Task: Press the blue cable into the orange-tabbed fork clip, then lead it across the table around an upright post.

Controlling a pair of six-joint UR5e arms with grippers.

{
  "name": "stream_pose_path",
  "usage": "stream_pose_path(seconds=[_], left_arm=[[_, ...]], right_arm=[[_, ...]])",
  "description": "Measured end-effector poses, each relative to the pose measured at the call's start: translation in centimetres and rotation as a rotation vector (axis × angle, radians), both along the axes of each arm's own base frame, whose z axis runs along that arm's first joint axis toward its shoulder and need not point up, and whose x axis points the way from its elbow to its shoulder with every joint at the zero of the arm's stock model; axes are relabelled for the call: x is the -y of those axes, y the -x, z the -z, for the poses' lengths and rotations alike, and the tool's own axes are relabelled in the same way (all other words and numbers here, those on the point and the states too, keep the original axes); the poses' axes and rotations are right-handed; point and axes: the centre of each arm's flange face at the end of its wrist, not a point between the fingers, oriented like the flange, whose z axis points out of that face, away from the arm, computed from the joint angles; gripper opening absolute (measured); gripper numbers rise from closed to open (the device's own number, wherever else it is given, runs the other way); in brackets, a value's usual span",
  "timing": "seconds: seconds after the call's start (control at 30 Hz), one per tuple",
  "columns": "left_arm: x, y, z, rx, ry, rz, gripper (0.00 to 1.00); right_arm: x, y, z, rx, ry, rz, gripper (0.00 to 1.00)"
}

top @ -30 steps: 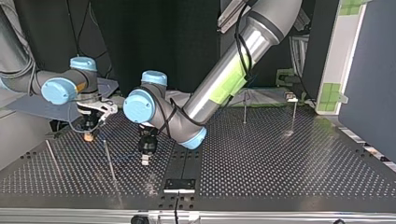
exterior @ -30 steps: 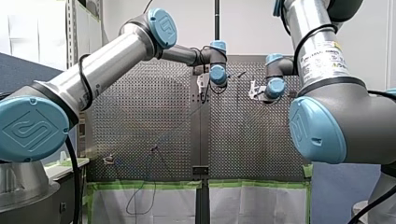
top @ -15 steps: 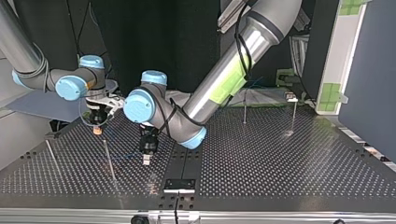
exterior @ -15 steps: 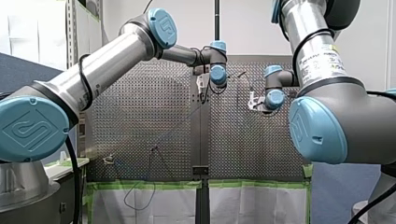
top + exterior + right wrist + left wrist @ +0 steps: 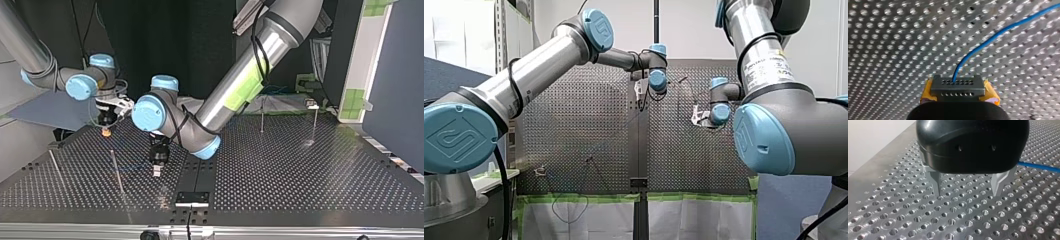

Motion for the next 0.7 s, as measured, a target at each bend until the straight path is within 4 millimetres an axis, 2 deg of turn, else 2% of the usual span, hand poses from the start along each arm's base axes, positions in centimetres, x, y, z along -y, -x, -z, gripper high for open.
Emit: stream_pose_path(seconds=[0.43,0.7], left_arm=[[0.0,0.0,0.0,-0.001,0.002,-0.001,0.98],[-0.2,-0.1,0.0,0.0,0.001,-0.01,0.98]], right_arm=[[0.2,0.6,8.3,-0.018,-0.08,0.05,0.0],[0.7,1.9,13.0,-0.019,-0.094,0.111,0.0]])
